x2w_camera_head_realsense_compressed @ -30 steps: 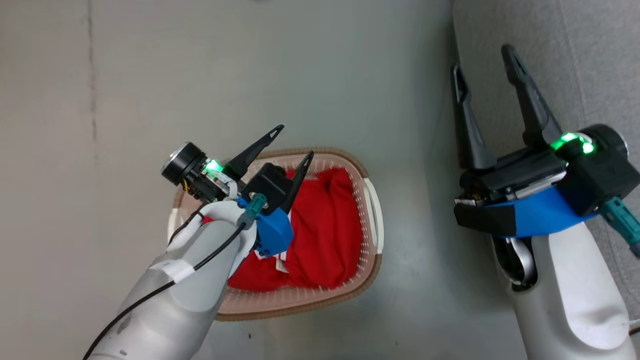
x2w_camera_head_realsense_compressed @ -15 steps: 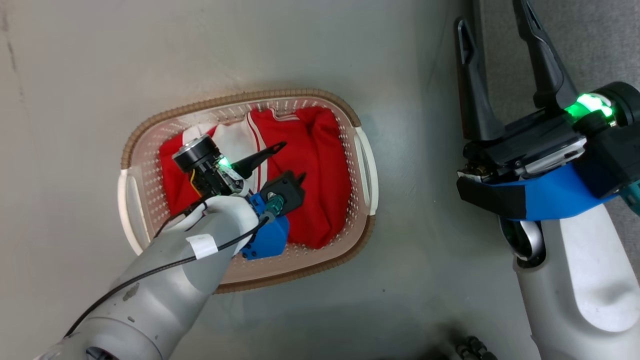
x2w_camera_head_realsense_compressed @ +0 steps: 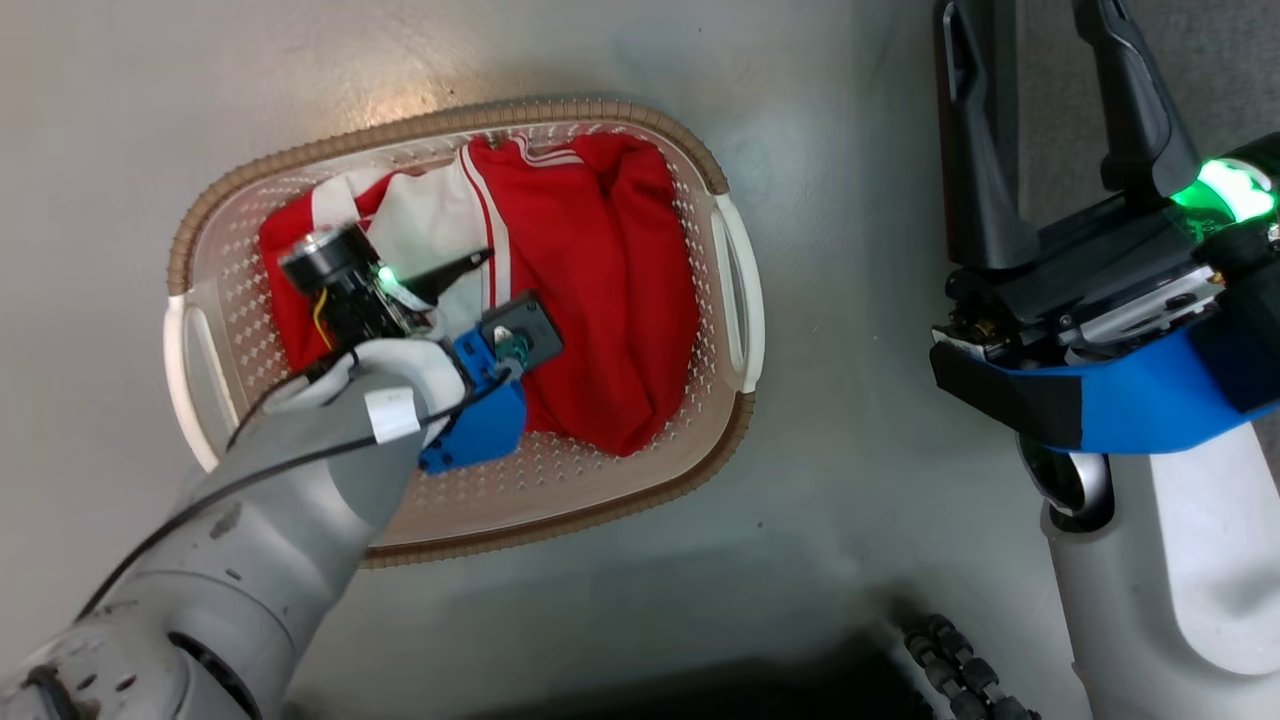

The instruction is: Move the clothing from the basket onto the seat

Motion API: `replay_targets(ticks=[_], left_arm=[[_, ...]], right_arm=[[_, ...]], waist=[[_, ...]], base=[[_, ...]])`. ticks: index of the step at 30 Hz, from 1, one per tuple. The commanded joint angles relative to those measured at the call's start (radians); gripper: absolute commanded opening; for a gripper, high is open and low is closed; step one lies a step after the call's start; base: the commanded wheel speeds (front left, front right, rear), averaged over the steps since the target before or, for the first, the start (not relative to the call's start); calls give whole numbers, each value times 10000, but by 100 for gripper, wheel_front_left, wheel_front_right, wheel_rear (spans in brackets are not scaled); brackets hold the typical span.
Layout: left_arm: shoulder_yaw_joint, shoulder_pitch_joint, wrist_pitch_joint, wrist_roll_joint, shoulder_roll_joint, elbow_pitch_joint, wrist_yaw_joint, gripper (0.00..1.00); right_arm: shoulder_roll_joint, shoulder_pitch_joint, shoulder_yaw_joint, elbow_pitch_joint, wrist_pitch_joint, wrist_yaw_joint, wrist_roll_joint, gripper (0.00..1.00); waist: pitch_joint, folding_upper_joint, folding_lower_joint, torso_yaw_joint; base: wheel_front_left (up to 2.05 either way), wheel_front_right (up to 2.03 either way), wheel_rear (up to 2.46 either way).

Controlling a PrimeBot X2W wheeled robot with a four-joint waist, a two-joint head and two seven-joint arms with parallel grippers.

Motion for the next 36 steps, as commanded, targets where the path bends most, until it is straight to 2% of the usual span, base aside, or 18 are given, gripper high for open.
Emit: replay_targets(ticks=[1, 13, 20, 21, 22, 29, 36], left_arm=[[-77, -287, 7, 1, 95, 47, 7, 100], [-640, -955, 1327, 67, 75, 258, 7, 100], [-720, -1070, 1374, -181, -122, 267, 6, 100], [-727, -1060, 1291, -218, -140, 265, 6, 45], [-759, -1075, 1229, -161, -153, 267, 6, 0], [-824, -1145, 677, -382, -225, 265, 6, 0], [-526, -755, -380, -1092, -428, 101, 6, 0]], right_arm=[[-24, -28, -26, -96, -35, 5, -54, 100], [13, 383, -43, -1006, -35, 5, -266, 100], [70, 622, -25, -1298, -35, 5, -294, 100], [75, 639, -30, -1305, -35, 5, -293, 100], [82, 662, -26, -1298, -35, 5, -290, 100], [72, 550, -66, -1083, -35, 5, -248, 100], [-227, 607, -191, -608, -35, 5, -121, 100]], waist=[[186, 1, -1, -20], [1082, 1, -1, -41], [1246, 1, -1, -65], [1253, 1, -1, -65], [1257, 1, -1, -66], [1115, 1, -1, 100], [197, 1, -1, 488]], base=[[0, 0, 0], [0, 0, 0], [0, 0, 0], [0, 0, 0], [0, 0, 0], [0, 0, 0], [0, 0, 0]])
